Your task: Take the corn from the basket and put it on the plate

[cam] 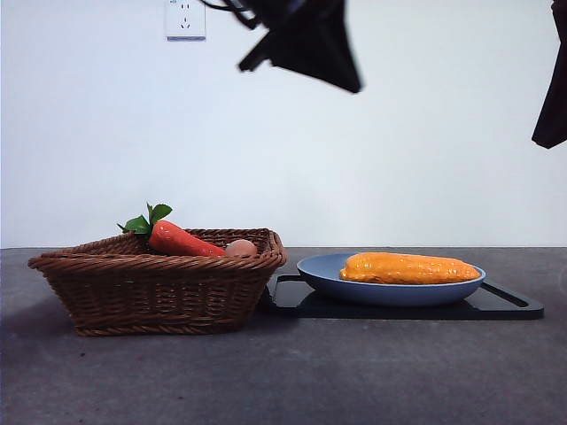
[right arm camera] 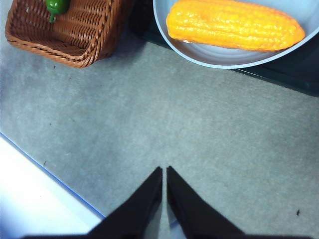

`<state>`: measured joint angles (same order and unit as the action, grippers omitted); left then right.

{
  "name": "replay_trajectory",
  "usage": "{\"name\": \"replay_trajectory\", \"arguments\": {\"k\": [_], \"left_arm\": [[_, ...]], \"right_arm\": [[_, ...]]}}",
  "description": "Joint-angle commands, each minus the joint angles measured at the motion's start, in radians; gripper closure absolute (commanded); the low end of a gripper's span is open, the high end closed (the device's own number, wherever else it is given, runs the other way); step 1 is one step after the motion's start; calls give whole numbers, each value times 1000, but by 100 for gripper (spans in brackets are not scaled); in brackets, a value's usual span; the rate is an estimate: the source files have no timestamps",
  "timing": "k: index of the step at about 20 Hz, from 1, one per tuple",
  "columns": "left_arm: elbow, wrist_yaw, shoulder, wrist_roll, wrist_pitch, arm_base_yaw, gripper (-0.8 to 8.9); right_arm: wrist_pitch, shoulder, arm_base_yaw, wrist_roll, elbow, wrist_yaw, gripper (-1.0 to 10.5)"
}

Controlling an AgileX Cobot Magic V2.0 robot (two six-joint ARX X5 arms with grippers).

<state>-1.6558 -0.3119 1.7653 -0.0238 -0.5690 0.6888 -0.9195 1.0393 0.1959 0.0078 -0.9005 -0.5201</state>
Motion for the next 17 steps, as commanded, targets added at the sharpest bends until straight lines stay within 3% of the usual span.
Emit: {"name": "replay_trajectory", "arguments": {"k": [1,7,12,17], "left_arm": [[-22,10,-53,38,10,-71,806],[172,11,-378,87,107,-320,806],[626,10,-772,43,418,-585,806],[1007,31,-1084,38,576,-755,806]], "right_arm": [[7,4,2,6,-10,-3,945],[7,4,2,6,-10,-3,945],[7,4,2,6,-10,-2,945],[7,4,2,6,-10,-3,945]]}}
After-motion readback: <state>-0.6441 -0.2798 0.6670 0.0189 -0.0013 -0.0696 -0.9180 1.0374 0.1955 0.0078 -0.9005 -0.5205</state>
